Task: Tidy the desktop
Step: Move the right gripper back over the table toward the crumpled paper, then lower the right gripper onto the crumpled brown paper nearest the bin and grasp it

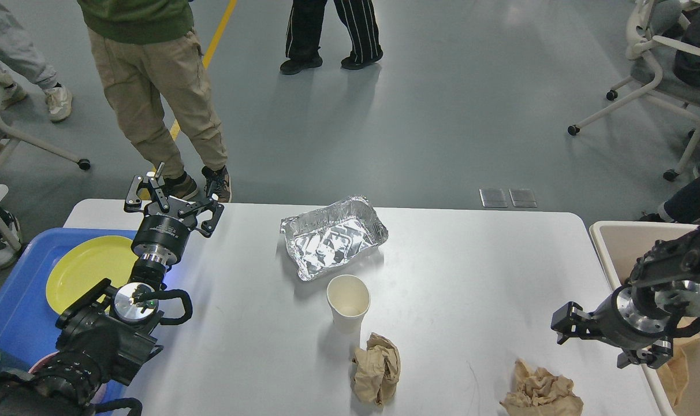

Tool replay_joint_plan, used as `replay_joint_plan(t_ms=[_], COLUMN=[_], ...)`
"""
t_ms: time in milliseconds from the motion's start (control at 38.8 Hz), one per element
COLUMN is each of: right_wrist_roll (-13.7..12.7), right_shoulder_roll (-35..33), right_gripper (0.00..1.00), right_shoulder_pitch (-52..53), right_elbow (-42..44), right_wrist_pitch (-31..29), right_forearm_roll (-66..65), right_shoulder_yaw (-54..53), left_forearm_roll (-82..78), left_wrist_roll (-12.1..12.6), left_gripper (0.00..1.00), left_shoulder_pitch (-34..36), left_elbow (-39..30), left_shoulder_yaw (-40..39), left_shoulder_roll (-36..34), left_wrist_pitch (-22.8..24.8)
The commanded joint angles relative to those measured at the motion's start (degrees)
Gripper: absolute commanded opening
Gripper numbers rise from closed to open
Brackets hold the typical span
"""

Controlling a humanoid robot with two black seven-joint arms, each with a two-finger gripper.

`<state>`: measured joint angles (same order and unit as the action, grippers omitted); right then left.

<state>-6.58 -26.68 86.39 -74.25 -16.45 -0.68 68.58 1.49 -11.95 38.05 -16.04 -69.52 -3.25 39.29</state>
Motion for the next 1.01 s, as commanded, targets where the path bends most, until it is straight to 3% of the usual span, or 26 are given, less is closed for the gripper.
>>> replay_joint_plan(t_ms=[0,283,387,979], right_wrist_roll=[0.4,0.7,0.7,0.5], right_shoulder_roll=[-0.6,-4.5,-5.1,-2.8], right_gripper=[1.0,1.0,1.0,1.0], right_shoulder_pitch=[-2.4,-0.8,-1.6,-13.6], right_elbow=[-0.4,-2.7,-3.8,-5.1], right_wrist_pitch=[0.2,-8.8,-8.6,7.3], right_forearm_roll=[0.2,0.2,0.3,4.0], right_shoulder_yaw=[-0.1,0.1,0.0,-8.5], left_forearm_roll=[0.0,0.0,0.0,0.0], left_wrist_roll=[0.0,0.0,0.0,0.0], left_gripper=[0.96,0.96,0.96,0.96], left_shoulder_pitch=[0.0,0.0,0.0,0.0], left_elbow=[0.0,0.0,0.0,0.0], left_shoulder_yaw=[0.0,0.0,0.0,0.0], left_shoulder_roll=[0.0,0.0,0.0,0.0], left_wrist_pitch=[0.0,0.0,0.0,0.0])
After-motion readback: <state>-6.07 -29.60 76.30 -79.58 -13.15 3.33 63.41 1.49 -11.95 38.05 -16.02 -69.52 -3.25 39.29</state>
